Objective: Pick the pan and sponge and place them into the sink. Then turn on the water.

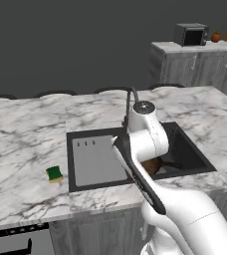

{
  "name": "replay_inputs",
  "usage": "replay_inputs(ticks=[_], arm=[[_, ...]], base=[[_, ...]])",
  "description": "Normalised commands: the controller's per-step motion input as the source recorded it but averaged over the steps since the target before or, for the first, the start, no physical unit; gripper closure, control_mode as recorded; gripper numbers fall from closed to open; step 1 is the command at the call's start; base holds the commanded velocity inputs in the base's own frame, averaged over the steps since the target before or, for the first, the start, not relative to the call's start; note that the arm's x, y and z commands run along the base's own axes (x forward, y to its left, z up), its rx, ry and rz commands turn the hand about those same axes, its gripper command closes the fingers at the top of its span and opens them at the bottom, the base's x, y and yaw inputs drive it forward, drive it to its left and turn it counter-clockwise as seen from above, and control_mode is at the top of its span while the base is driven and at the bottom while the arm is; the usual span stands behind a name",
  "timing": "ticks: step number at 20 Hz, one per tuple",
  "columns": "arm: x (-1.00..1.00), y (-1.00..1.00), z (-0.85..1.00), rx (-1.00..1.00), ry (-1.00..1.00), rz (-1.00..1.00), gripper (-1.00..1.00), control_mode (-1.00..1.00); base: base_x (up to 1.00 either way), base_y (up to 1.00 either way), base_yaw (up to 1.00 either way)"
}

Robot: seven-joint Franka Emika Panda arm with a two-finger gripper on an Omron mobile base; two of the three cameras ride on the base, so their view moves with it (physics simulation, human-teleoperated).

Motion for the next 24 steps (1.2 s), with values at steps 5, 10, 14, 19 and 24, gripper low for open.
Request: replay_inputs(ticks=[5,10,14,19,24], arm=[[0.18,0.62,0.06,-0.03,0.00,0.00,-1.00,-1.00],[0.21,0.62,0.00,0.00,0.03,0.00,-1.00,-1.00],[0.22,0.60,0.00,-0.03,0.01,0.00,-1.00,-1.00],[0.30,0.51,-0.02,-0.04,0.04,0.00,-1.00,-1.00],[0.29,0.48,-0.01,-0.04,0.08,0.00,-1.00,-1.00]], base=[[0.00,0.00,0.00],[0.00,0.00,0.00],[0.00,0.00,0.00],[0.00,0.00,0.00],[0.00,0.00,0.00]])
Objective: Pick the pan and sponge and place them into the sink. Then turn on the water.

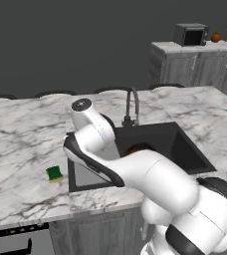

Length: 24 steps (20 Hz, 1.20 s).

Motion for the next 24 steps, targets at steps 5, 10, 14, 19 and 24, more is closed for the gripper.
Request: replay_inputs(ticks=[5,10,14,19,24], arm=[[0.16,0.45,0.01,-0.01,0.18,0.00,-1.00,-1.00],[0.12,0.42,0.00,0.01,0.19,0.00,-1.00,-1.00],[0.07,0.35,0.00,-0.01,0.10,-0.01,-1.00,-1.00],[0.01,0.25,-0.09,-0.01,0.05,-0.02,-1.00,-1.00],[0.01,0.29,-0.18,0.00,0.03,-0.03,-1.00,-1.00]], base=[[0.00,0.00,0.00],[0.00,0.00,0.00],[0.00,0.00,0.00],[0.00,0.00,0.00],[0.00,0.00,0.00]])
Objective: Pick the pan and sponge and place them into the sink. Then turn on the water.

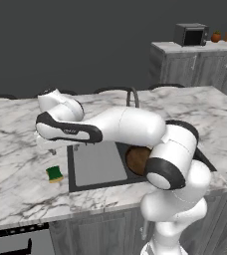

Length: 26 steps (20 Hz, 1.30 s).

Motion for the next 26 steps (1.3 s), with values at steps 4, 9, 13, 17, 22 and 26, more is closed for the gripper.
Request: replay_inputs(ticks=[4,9,13,17,22,26], arm=[[0.07,0.15,-0.11,0.01,0.02,-0.02,-1.00,-1.00],[0.05,0.10,-0.13,0.00,0.00,-0.06,-1.00,-1.00],[0.08,0.10,-0.13,0.00,0.00,-0.07,-1.00,-1.00],[0.08,0.13,-0.18,0.00,0.00,-0.03,-1.00,-1.00],[0.04,0.04,-0.17,0.00,-0.01,-0.01,-1.00,-1.00],[0.01,0.00,-0.14,0.00,-0.01,0.00,-1.00,-1.00]], base=[[0.00,0.00,0.00],[0.00,0.00,0.00],[0.00,0.00,0.00],[0.00,0.00,0.00],[0.00,0.00,0.00],[0.00,0.00,0.00]])
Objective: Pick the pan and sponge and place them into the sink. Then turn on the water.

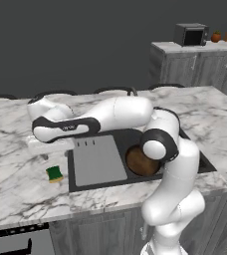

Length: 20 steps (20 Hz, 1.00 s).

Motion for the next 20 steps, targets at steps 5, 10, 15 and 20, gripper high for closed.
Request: replay_inputs(ticks=[5,10,15,20], arm=[[0.01,-0.01,-0.13,0.00,-0.02,0.01,-1.00,-1.00],[0.04,0.00,-0.13,0.03,-0.04,0.04,-1.00,-1.00],[0.04,0.00,-0.14,0.04,-0.05,0.06,-1.00,-1.00],[0.05,0.00,-0.12,0.06,-0.07,0.07,-1.00,-1.00]], base=[[0.00,0.00,0.00],[0.00,0.00,0.00],[0.00,0.00,0.00],[0.00,0.00,0.00]])
